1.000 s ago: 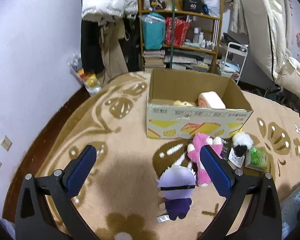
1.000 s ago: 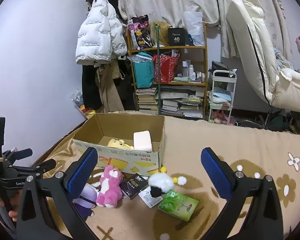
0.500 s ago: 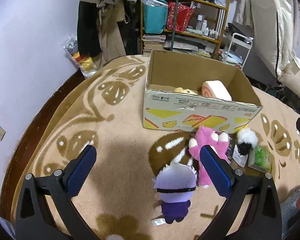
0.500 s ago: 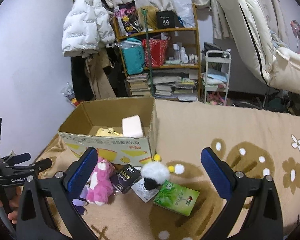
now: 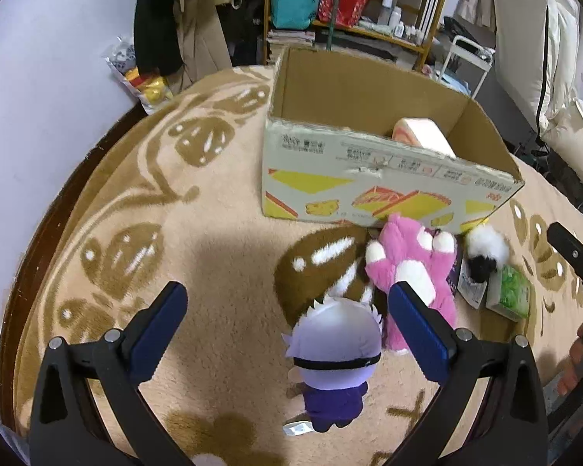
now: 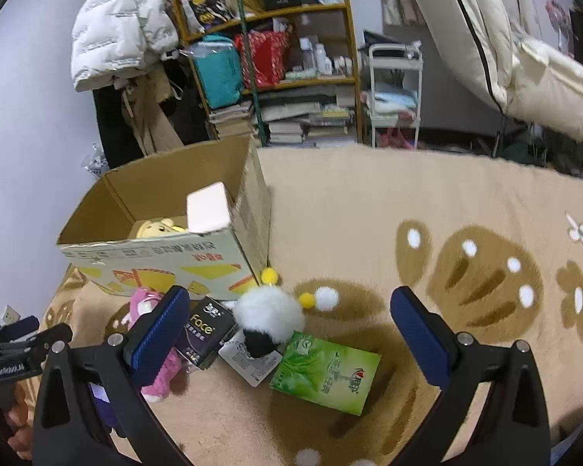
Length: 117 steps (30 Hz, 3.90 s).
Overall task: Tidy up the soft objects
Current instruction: 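Lower the left tool to the purple-haired doll while the right tool reaches the green tissue pack, then grasp the purple-haired doll with the left tool while the right tool grasps the green tissue pack, then carry the doll with the left tool while the right tool carries the tissue pack over the box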
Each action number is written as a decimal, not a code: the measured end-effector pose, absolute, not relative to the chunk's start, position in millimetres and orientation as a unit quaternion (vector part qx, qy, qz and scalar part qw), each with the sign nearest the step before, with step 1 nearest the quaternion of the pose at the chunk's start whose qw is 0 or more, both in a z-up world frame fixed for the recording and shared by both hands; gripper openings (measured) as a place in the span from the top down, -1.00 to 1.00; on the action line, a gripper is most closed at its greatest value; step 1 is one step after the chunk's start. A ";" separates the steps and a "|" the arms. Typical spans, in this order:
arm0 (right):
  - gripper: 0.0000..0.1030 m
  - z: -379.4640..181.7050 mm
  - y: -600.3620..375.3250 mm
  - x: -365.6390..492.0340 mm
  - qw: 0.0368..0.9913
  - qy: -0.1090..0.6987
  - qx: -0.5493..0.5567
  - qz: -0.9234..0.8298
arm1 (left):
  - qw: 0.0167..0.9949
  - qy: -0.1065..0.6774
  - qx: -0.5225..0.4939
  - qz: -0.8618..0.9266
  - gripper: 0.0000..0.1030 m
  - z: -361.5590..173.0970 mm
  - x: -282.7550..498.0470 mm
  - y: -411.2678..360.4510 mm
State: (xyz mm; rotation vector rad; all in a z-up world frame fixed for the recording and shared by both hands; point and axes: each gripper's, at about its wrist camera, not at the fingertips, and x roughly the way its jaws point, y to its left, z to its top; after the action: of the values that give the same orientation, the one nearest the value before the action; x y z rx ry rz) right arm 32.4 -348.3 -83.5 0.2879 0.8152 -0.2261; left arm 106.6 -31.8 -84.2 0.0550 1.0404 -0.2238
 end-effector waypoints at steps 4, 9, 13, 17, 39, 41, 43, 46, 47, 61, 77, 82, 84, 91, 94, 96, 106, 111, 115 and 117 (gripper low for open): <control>-1.00 -98.5 -354.3 36.9 0.887 0.416 0.158 -0.119 | 0.850 0.514 0.031 -0.111 -0.98 -94.6 109.3 -35.8; -1.00 -115.8 -358.9 43.4 0.871 0.446 0.164 -0.125 | 0.835 0.535 0.052 -0.118 -0.98 -109.8 112.8 -46.0; -1.00 -129.7 -362.2 46.7 0.855 0.471 0.170 -0.134 | 0.824 0.547 0.071 -0.126 -0.98 -119.2 113.5 -55.2; -1.00 -138.6 -366.6 46.4 0.842 0.490 0.175 -0.144 | 0.819 0.553 0.084 -0.127 -0.98 -122.2 110.9 -59.6; -0.66 -173.6 -381.2 51.8 0.792 0.554 0.199 -0.160 | 0.798 0.584 0.058 -0.139 -0.70 -140.8 118.6 -54.2; -0.65 -173.6 -379.4 51.2 0.793 0.555 0.196 -0.159 | 0.792 0.589 0.049 -0.152 -0.51 -141.2 115.9 -55.9; -0.65 -173.5 -377.0 51.9 0.793 0.555 0.195 -0.158 | 0.791 0.589 0.050 -0.159 -0.40 -141.9 114.7 -58.9; -0.65 -173.7 -374.2 51.3 0.793 0.555 0.194 -0.158 | 0.791 0.588 0.041 -0.165 -0.18 -143.4 112.8 -62.1; -0.65 -173.6 -373.5 51.2 0.794 0.554 0.194 -0.158 | 0.791 0.588 0.039 -0.167 -0.09 -143.3 111.5 -64.1; -0.63 -124.2 -358.1 35.7 0.850 0.477 0.171 -0.143 | 0.839 0.518 0.107 -0.131 0.00 -113.0 83.4 -78.2; -0.62 -49.0 -310.2 15.3 0.944 0.309 0.083 -0.085 | 0.921 0.368 0.108 -0.075 -0.01 -54.8 58.4 -59.1; -0.62 -33.9 -309.7 12.2 0.957 0.272 0.081 -0.064 | 0.933 0.336 0.106 -0.076 -0.01 -43.1 51.7 -60.4; -0.62 -28.3 -305.7 8.7 0.961 0.259 0.075 -0.059 | 0.937 0.325 0.106 -0.075 -0.01 -39.2 49.1 -60.6; -0.62 -7.2 -289.7 -0.1 0.976 0.207 0.044 -0.055 | 0.951 0.292 0.076 -0.074 -0.02 -21.6 45.1 -49.0; -0.62 5.9 -281.7 -2.6 0.981 0.183 0.033 -0.056 | 0.954 0.283 0.064 -0.069 -0.02 -15.0 47.5 -43.6; -0.62 11.6 -280.0 -0.7 0.982 0.177 0.033 -0.051 | 0.956 0.280 0.061 -0.068 -0.02 -10.6 49.7 -42.5; -0.62 30.8 -283.3 33.5 0.984 0.169 0.040 -0.035 | 0.963 0.254 0.062 -0.072 -0.02 16.3 75.9 -42.1; -0.62 30.1 -288.4 55.4 0.983 0.176 0.045 -0.030 | 0.964 0.246 0.059 -0.077 -0.02 23.6 94.4 -42.0; -0.62 25.9 -296.0 74.1 0.981 0.185 0.055 -0.029 | 0.964 0.248 0.067 -0.076 -0.02 22.1 111.2 -41.5; -0.62 23.6 -298.2 81.2 0.981 0.187 0.052 -0.027 | 0.962 0.252 0.062 -0.081 -0.02 21.3 119.0 -42.5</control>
State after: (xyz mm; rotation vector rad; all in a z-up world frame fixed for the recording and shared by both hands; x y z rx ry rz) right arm 81.2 -298.2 23.6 0.1050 0.3766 -0.0553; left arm 119.0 -42.5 21.3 0.1259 0.5111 -0.1634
